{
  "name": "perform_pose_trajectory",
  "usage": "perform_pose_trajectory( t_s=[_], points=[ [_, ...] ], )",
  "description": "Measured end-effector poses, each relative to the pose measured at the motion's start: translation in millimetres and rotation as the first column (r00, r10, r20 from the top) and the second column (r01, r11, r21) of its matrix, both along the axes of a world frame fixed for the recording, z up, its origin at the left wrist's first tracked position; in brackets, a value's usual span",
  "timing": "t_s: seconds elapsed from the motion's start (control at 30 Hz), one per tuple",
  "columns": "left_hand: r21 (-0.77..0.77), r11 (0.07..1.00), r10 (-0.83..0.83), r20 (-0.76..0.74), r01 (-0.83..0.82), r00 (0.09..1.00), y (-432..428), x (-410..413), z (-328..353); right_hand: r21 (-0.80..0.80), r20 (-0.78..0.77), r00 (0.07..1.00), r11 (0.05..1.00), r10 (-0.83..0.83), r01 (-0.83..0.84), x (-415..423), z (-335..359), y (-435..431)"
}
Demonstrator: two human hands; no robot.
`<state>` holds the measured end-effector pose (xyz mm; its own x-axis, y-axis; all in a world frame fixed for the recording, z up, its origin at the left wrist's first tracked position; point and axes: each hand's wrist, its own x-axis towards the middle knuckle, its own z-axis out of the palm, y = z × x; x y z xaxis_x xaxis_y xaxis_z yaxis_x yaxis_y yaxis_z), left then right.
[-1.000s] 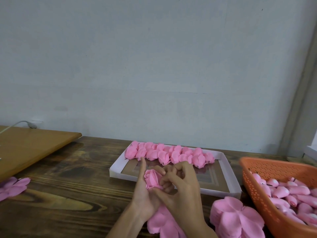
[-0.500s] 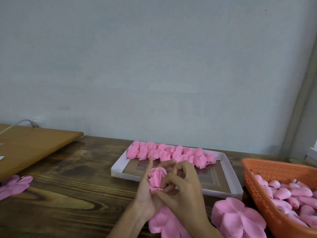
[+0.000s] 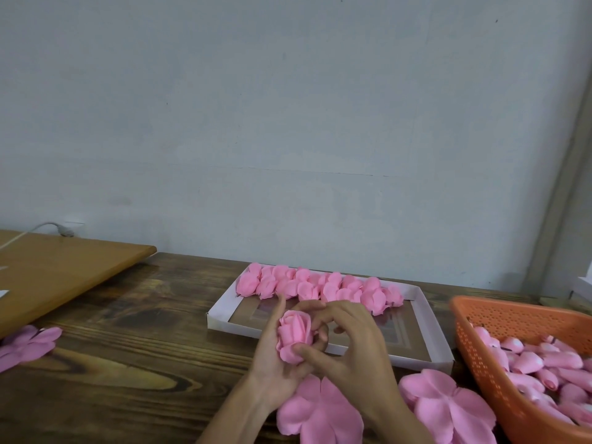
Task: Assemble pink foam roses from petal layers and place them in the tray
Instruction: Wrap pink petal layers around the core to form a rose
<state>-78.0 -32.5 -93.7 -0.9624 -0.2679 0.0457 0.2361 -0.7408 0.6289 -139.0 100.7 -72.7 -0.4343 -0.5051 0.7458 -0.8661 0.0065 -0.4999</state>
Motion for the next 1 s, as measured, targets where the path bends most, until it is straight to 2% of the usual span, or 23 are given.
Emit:
perform_pose_trajectory(
  t_s=[0.17,0.33,0.43,0.57,0.67,0.8,1.0],
  points=[
    [-0.039,0.999,0.003,0.024,-0.002,1.0,0,-1,0,0.035,-0.007,0.998,0.998,0.055,-0.055,-1,0,0],
    [-0.12,0.983,0.147,0.089,-0.135,0.985,-1,-4,-6,0.065,0.054,0.993,0.993,0.1,-0.104,-2,-4,-3],
    [-0.034,0.999,0.01,0.088,-0.007,0.996,4,-4,0,0.076,0.147,0.981,0.987,0.129,-0.141,-4,-5,-2],
    [0.069,0.997,0.033,0.084,-0.039,0.996,9,-7,0,0.075,0.221,0.965,0.984,0.143,-0.163,-4,-6,-1],
    [0.117,0.984,0.124,0.102,-0.135,0.987,9,-11,0,0.02,0.318,0.935,0.985,0.156,-0.171,-3,-7,-3],
    [0.099,0.992,0.078,0.053,-0.083,0.996,7,-6,3,-0.116,0.459,0.857,0.972,0.234,-0.204,-6,-10,-4],
    [-0.12,0.99,-0.087,-0.116,0.073,0.989,3,3,10,-0.269,0.538,0.77,0.935,0.343,-0.229,-15,-6,-2]
  ],
)
